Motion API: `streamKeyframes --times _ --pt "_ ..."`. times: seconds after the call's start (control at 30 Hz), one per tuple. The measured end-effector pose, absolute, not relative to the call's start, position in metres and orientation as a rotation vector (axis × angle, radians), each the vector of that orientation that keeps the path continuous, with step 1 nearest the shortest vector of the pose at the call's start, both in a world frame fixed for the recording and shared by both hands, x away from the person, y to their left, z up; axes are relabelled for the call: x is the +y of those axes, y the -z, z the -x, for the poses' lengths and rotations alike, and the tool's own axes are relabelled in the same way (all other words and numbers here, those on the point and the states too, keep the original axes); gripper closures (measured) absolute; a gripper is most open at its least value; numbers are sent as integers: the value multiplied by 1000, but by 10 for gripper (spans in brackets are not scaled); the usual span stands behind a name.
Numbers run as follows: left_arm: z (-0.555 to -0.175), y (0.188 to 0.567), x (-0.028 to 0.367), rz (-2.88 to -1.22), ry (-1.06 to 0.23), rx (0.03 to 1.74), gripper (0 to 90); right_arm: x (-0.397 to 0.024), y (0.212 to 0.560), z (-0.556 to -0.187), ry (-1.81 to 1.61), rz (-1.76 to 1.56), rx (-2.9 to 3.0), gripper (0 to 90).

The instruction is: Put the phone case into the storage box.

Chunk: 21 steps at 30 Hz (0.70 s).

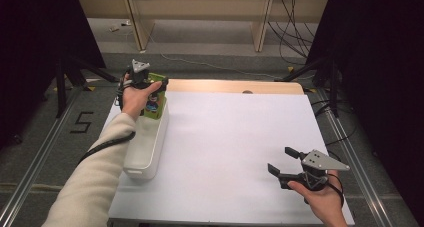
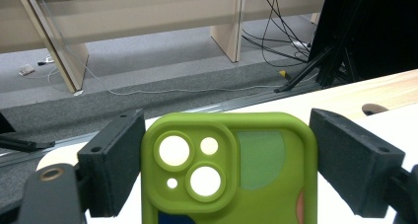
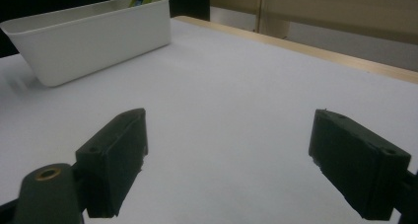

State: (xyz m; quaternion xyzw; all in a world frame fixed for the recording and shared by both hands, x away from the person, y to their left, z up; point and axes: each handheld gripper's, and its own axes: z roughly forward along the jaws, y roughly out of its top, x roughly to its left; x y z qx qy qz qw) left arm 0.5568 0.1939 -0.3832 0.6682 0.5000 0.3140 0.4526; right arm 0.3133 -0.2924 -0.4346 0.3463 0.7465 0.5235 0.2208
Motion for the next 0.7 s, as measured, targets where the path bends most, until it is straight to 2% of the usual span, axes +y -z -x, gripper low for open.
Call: streamKeyframes --times 0.7 --pt "-558 392 195 -1670 -766 1255 163 -292 435 -313 -1450 -954 2065 161"
